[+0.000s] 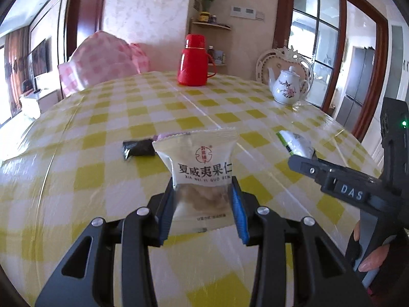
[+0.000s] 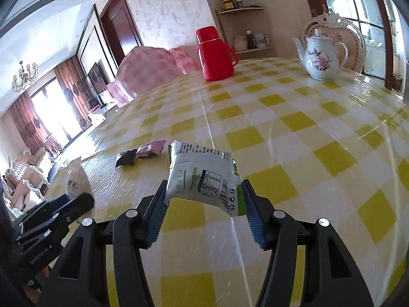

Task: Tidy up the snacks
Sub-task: 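Carry the white packet and white-green bag over the white box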

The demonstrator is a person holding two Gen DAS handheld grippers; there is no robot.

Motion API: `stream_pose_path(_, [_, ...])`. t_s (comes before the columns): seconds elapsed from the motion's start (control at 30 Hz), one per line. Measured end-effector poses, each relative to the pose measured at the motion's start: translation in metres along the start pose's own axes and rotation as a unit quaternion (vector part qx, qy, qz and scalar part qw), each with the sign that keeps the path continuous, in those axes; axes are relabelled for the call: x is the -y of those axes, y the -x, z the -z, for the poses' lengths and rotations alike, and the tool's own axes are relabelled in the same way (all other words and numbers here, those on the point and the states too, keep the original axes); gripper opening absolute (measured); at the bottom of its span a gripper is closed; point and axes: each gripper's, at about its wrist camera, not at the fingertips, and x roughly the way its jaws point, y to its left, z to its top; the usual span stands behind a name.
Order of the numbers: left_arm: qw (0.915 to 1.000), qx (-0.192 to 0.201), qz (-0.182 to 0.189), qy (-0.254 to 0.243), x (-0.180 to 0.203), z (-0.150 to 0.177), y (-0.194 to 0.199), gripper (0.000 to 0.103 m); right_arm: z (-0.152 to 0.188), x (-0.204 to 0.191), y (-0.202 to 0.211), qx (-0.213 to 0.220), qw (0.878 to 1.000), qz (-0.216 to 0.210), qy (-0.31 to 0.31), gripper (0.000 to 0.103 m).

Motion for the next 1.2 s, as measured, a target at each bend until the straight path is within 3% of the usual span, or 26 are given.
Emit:
stream_pose_path(0.43, [0.9997, 0.008, -0.024, -0.001, -0.009, 0.047, 0.082, 0.041, 0.054, -0.061, 0.057, 0.004, 0.998, -0.051, 0.029, 0.056])
stream_pose_path(0.8, [0.9966, 0.055, -0.061, 0.002, -0.032, 0.066, 0.168, 0.042, 0.082, -0.126, 0.105, 0.030, 0.993, -0.081, 0.079, 0.056])
stream_pose_path(1.03, [0.9936, 0.068, -0.090, -0.005, -0.050, 0.086, 0.205, 0.042, 0.095, -0.177, 0.133, 0.035, 0.983, -0.127, 0.131, 0.056])
stream_pose_path(1.2, [0.9899, 0.063, -0.127, 0.011, -0.084, 0.107, 0.232, 0.042, 0.112, -0.217, 0.142, 0.027, 0.972, -0.159, 0.172, 0.056])
